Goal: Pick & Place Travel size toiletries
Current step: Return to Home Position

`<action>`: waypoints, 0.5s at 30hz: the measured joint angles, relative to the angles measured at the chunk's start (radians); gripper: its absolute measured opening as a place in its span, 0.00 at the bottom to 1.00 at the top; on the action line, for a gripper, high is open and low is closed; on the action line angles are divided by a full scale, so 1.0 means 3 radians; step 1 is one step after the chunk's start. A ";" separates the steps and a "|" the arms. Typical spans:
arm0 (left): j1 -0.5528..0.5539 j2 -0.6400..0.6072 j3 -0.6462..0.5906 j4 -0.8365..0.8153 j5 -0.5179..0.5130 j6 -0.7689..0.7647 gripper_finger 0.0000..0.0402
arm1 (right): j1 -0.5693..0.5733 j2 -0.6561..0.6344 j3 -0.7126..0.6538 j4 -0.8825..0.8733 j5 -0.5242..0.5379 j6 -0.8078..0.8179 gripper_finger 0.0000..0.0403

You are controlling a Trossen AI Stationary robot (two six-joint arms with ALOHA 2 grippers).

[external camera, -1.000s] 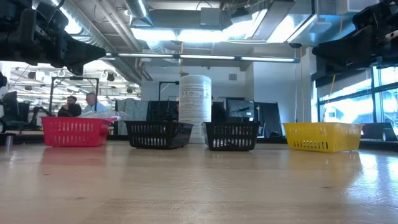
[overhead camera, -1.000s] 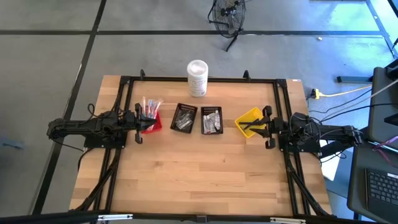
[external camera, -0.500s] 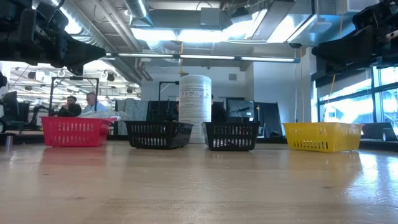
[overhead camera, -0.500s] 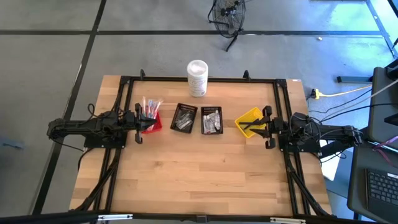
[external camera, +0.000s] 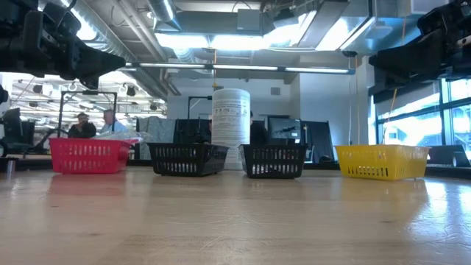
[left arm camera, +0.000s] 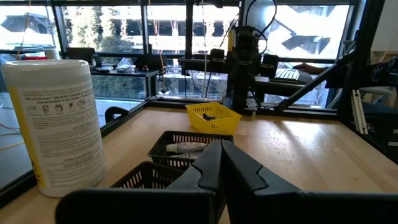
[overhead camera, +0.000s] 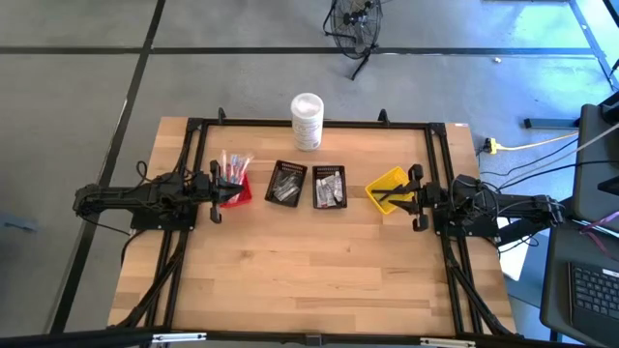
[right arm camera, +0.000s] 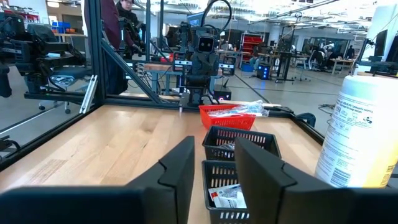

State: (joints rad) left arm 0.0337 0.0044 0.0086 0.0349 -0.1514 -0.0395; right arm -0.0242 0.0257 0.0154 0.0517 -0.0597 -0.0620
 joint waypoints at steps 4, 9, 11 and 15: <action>0.0000 0.0000 0.0000 0.0000 0.0000 0.0000 0.01 | 0.0000 0.0000 0.0001 0.0000 0.0000 0.0000 0.27; 0.0000 0.0000 0.0000 0.0000 0.0000 0.0000 0.01 | -0.0001 0.0000 0.0001 0.0000 0.0000 0.0000 0.24; 0.0000 0.0000 0.0000 0.0000 0.0000 0.0000 0.01 | -0.0001 0.0000 0.0001 0.0000 0.0000 0.0000 0.23; 0.0000 0.0000 0.0000 0.0000 0.0000 0.0000 0.01 | -0.0001 0.0000 0.0001 0.0000 0.0000 0.0001 0.22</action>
State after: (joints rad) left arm 0.0338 0.0044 0.0086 0.0349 -0.1513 -0.0395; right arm -0.0245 0.0257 0.0158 0.0517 -0.0597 -0.0616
